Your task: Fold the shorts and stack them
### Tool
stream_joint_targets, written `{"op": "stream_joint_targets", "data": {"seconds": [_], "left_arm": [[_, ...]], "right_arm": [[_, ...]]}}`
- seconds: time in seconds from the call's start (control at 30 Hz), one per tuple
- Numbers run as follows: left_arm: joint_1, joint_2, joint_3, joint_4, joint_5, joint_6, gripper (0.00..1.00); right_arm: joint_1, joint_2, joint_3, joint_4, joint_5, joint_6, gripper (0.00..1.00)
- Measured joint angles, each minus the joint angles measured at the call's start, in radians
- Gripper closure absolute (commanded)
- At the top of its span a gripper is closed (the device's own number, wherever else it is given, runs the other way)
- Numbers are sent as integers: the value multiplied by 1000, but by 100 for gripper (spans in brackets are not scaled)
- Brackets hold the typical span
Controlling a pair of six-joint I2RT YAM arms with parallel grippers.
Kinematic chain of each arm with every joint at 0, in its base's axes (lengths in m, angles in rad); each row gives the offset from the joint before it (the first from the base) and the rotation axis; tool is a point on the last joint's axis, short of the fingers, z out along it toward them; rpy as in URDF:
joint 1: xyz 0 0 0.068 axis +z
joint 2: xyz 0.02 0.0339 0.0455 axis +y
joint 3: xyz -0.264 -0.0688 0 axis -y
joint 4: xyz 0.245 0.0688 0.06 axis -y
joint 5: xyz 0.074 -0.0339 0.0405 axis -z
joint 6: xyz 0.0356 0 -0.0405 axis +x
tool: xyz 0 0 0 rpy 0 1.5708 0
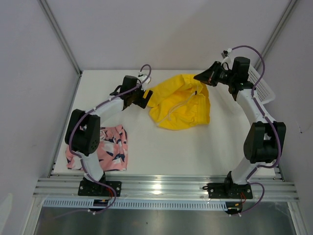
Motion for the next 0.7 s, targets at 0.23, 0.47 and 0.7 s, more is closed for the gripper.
{"op": "stream_joint_targets", "data": {"seconds": [0.23, 0.47, 0.7], "left_arm": [[56, 1, -67, -1, 97, 118, 7], [72, 112, 58, -53, 221, 177, 15], [89, 164, 71, -44, 259, 189, 18]], "right_arm": [[-5, 1, 0, 1, -13, 7, 100], [-8, 1, 0, 1, -16, 10, 100], [-8, 1, 0, 1, -19, 17, 100]]}}
